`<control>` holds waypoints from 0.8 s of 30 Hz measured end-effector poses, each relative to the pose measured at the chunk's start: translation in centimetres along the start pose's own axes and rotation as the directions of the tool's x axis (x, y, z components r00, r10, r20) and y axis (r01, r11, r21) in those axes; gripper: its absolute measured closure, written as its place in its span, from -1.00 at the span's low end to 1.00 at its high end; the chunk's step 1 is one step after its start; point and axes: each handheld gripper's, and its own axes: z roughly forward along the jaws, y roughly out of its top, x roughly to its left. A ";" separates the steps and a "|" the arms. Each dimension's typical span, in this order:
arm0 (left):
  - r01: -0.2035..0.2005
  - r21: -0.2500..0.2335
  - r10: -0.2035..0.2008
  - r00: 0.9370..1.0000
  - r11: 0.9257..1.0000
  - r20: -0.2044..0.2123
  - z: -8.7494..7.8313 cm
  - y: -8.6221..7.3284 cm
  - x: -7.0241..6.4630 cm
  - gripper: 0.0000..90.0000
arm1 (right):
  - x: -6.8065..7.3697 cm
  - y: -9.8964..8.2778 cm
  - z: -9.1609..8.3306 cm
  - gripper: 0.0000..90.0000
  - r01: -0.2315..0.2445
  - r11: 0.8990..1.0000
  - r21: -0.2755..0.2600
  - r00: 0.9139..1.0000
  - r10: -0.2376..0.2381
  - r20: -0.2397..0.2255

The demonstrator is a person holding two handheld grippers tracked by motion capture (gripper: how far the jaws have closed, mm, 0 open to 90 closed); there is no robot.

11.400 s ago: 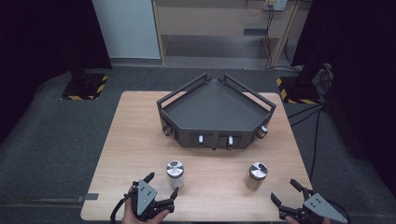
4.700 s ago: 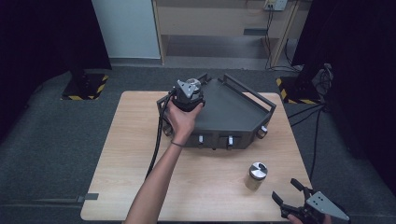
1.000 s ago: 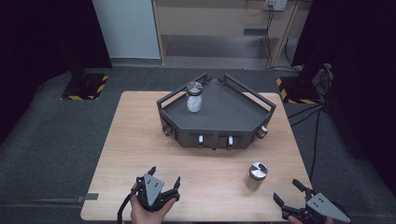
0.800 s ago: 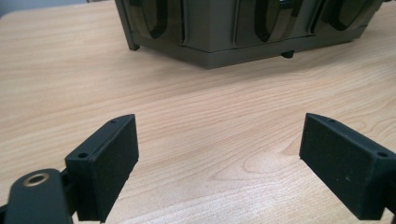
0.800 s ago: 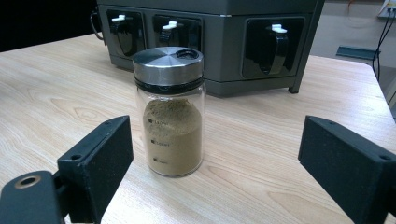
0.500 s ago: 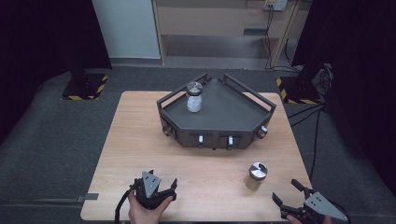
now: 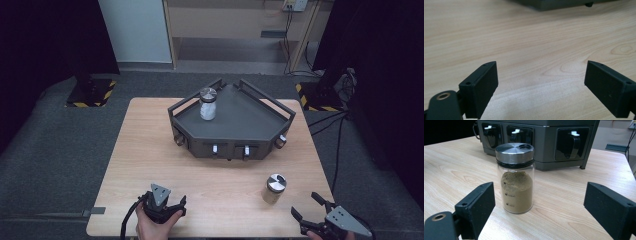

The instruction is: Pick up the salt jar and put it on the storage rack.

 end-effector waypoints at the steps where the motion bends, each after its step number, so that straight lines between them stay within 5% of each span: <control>1: -0.001 0.000 0.001 1.000 1.000 0.005 0.0 0.0 0.0 -0.76 | 0.0 0.0 0.0 -0.77 0.000 1.000 -0.001 1.000 0.000 -0.001; 24: -0.007 -0.001 0.007 1.000 1.000 0.018 0.3 0.1 0.2 -0.76 | -0.1 0.0 0.0 -0.77 0.001 1.000 0.003 1.000 -0.001 0.006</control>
